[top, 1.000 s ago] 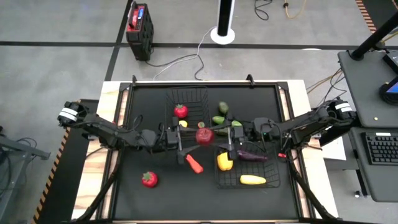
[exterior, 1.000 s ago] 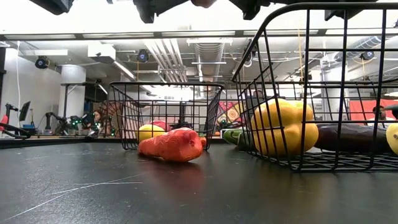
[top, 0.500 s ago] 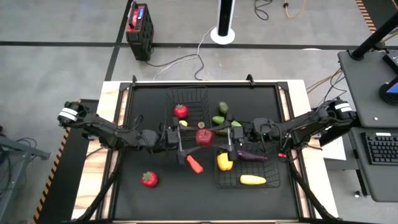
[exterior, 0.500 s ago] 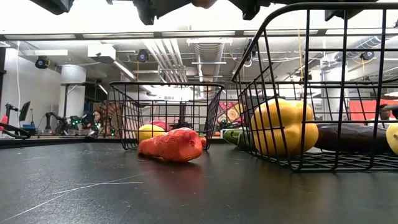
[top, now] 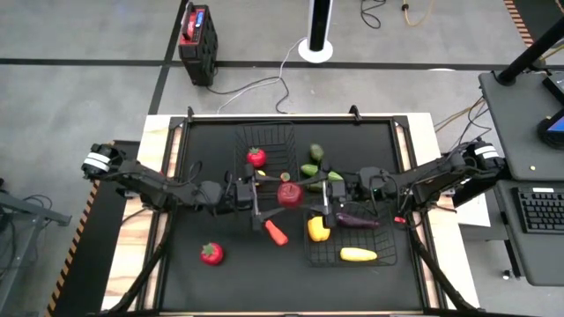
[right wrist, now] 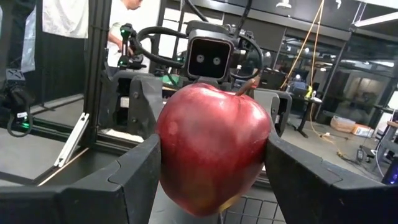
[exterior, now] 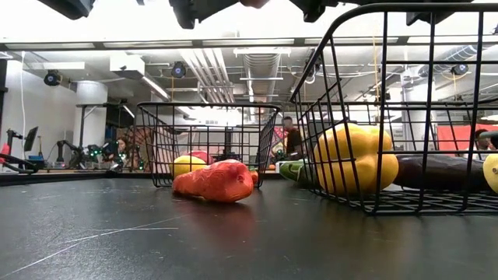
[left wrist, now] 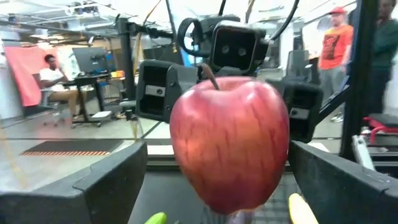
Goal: Sort produce into baskets
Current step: Put the apple into the top black wire basket, then put the carrot into the bottom black wire basket
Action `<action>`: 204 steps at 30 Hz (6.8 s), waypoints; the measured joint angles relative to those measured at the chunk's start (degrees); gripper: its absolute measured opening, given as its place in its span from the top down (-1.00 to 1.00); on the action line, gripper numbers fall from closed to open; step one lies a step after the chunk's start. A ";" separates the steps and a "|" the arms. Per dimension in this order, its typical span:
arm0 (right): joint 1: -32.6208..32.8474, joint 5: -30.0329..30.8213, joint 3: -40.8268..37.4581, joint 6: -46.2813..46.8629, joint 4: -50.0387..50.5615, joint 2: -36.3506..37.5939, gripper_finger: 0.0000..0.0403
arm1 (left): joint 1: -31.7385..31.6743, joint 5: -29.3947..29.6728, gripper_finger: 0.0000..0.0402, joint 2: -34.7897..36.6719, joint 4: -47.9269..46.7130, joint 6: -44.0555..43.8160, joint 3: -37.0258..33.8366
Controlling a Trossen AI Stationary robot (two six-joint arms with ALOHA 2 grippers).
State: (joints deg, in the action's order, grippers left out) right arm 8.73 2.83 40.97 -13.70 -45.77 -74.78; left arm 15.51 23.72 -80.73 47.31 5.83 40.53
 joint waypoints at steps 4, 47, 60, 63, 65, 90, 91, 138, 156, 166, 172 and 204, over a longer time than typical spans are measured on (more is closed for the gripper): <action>0.00 0.04 0.00 -0.61 -0.41 -0.02 -0.25 | -0.84 -1.79 -0.82 0.02 0.33 -0.88 0.00; -2.53 7.04 0.22 5.33 2.72 0.00 -0.52 | -1.80 4.08 -0.10 0.04 -1.27 -1.32 -0.07; -4.22 13.85 0.22 8.68 5.37 0.09 -0.54 | -1.89 16.20 -0.10 0.04 -3.44 -0.31 -0.07; -4.55 16.12 0.22 9.67 5.58 0.13 -0.52 | -2.03 20.73 -0.10 0.04 -5.45 -0.27 -0.07; -4.88 16.81 0.22 10.27 6.41 0.31 -0.51 | -2.18 22.24 -0.10 0.04 -6.07 -0.31 -0.07; -5.78 16.71 0.87 17.12 14.24 0.52 -0.49 | -22.88 3.53 -0.08 -2.67 -74.76 -18.17 23.09; -5.77 16.70 1.21 17.15 15.04 0.52 -0.49 | -24.45 1.63 -0.08 -3.64 -77.27 -16.39 24.79; -5.64 14.75 3.10 21.19 21.02 0.54 -0.49 | -37.89 -14.68 -0.08 -22.18 -80.04 19.25 34.98; -5.64 14.70 3.10 20.53 21.34 0.55 -0.49 | -38.06 -8.88 -0.39 -26.13 -78.60 18.58 33.99; -5.64 14.69 3.10 20.55 21.66 0.55 -0.49 | -37.75 -8.74 -0.51 -24.03 -78.74 18.12 33.99; -5.64 14.70 3.24 21.89 22.10 0.55 -0.49 | -35.15 -8.87 -0.51 -17.25 -79.39 15.21 33.99; 16.81 13.77 30.34 39.27 72.12 0.61 -0.49 | 8.10 -13.63 -0.46 -16.40 -85.39 4.49 33.77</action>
State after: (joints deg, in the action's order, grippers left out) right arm 25.54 16.60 71.31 25.57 26.35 -74.17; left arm 23.62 10.10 -97.13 -38.09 10.32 74.30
